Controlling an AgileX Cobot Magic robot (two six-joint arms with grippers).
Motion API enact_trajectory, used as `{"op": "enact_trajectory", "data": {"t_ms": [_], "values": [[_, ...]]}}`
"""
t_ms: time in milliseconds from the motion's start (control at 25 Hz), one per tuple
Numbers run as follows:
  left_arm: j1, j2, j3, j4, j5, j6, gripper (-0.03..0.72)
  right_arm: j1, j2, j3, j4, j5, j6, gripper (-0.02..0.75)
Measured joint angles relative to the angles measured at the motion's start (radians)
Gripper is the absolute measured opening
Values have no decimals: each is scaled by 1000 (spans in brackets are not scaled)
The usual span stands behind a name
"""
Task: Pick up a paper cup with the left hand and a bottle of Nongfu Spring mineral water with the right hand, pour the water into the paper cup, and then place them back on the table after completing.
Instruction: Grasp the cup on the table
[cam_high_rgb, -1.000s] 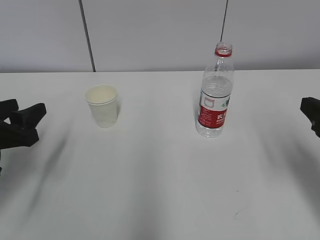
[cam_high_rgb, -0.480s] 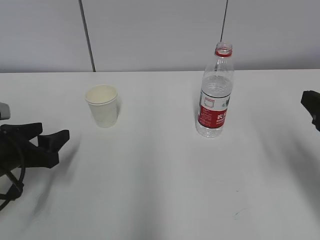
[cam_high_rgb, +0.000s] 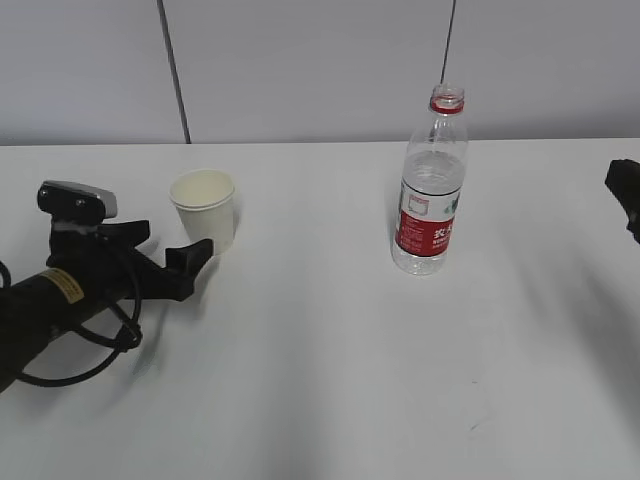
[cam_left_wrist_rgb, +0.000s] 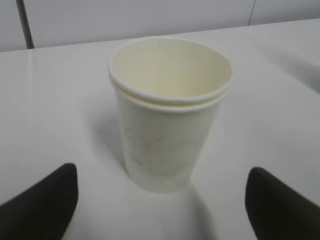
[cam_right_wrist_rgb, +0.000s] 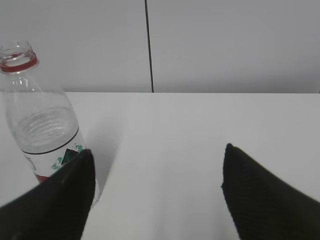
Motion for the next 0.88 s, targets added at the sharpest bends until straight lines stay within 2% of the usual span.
{"op": "enact_trajectory", "data": {"t_ms": [200,440,880], "values": [[-32,90,-129,-31,0,0,619,0,0,0,0,-11,0,586],[-36,166,-253,-34,0,-4,609,0,0,0,0,-13,0,586],[-36,190,-315,-30,0,-18,571,0,0,0,0,-23,0,586]]}}
